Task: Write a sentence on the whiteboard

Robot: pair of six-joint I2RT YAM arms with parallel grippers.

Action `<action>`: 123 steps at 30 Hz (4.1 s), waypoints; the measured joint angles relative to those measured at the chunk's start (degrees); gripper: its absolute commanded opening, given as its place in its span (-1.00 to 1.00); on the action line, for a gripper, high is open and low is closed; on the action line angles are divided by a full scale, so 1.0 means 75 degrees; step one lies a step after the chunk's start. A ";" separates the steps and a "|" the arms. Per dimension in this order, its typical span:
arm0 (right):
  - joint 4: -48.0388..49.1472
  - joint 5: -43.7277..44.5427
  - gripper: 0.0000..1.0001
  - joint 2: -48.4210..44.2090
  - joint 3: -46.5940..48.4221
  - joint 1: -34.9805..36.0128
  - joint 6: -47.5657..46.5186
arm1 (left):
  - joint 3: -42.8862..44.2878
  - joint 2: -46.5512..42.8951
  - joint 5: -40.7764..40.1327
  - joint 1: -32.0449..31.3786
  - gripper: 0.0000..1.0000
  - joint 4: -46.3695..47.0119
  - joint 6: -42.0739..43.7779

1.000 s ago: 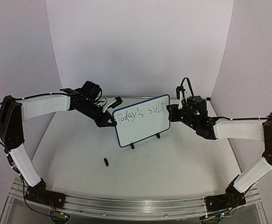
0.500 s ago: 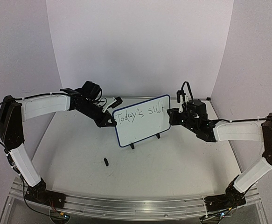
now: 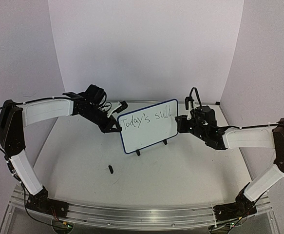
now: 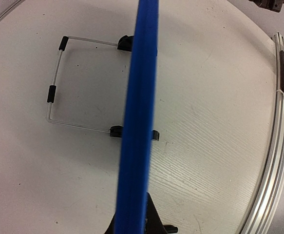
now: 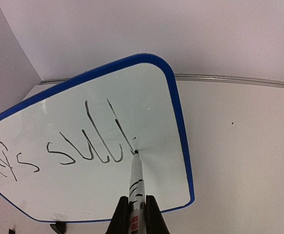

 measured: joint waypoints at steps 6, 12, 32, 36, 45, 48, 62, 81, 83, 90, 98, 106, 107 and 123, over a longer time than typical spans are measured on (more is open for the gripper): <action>0.0000 0.0091 -1.00 0.0014 0.0034 0.0000 -0.0047 | 0.0000 0.0000 0.0000 0.0000 -1.00 0.0000 0.0000; 0.0003 0.0209 -1.00 0.0026 0.0150 0.0000 -0.0124 | 0.0000 0.0000 0.0002 0.0000 -1.00 0.0001 -0.0002; -0.0531 0.0025 -1.00 -0.0995 -0.0103 0.0000 0.0035 | 0.0000 0.0000 -0.0005 0.0000 -1.00 0.0002 -0.0002; -0.0636 -0.0590 -1.00 -0.1547 -0.0230 0.0000 0.0097 | 0.0000 0.0000 -0.0005 0.0000 -1.00 0.0002 -0.0002; -0.0868 -0.1625 -1.00 -0.1061 -0.0124 0.0189 -0.0005 | 0.0000 0.0000 -0.0008 0.0000 -1.00 0.0000 -0.0002; -0.0904 -0.1705 -1.00 -0.0698 0.0083 0.0366 -0.0073 | 0.0000 0.0000 -0.0011 0.0000 -1.00 0.0000 -0.0002; -0.0840 -0.1600 -1.00 0.0025 0.0648 0.0524 -0.0194 | 0.0000 0.0000 -0.0032 -0.0015 -1.00 0.0003 -0.0002; -0.0587 -0.1352 -1.00 0.0233 0.0737 0.0522 -0.0197 | 0.0000 0.0000 -0.0050 -0.0026 -1.00 0.0003 -0.0005; -0.0571 -0.1312 -1.00 0.0233 0.0737 0.0524 -0.0197 | 0.0000 0.0000 -0.0052 -0.0029 -1.00 0.0003 -0.0005; -0.0562 -0.1186 -1.00 0.0236 0.0740 0.0525 -0.0197 | 0.0000 0.0000 -0.0052 -0.0029 -1.00 0.0005 -0.0005; -0.0496 -0.0970 -1.00 0.0236 0.0755 0.0539 -0.0194 | 0.0000 0.0000 -0.0050 -0.0029 -1.00 0.0003 -0.0007; -0.0405 -0.0655 -1.00 0.0236 0.0755 0.0556 -0.0194 | 0.0003 0.0000 -0.0046 -0.0036 -1.00 0.0005 -0.0008; -0.0401 -0.0639 -1.00 0.0236 0.0755 0.0560 -0.0194 | 0.0003 0.0000 -0.0046 -0.0037 -1.00 0.0003 -0.0008; -0.0724 -0.0800 -1.00 -0.0780 0.0356 0.0557 -0.0161 | 0.0010 0.0000 -0.0075 -0.0044 -1.00 0.0001 -0.0005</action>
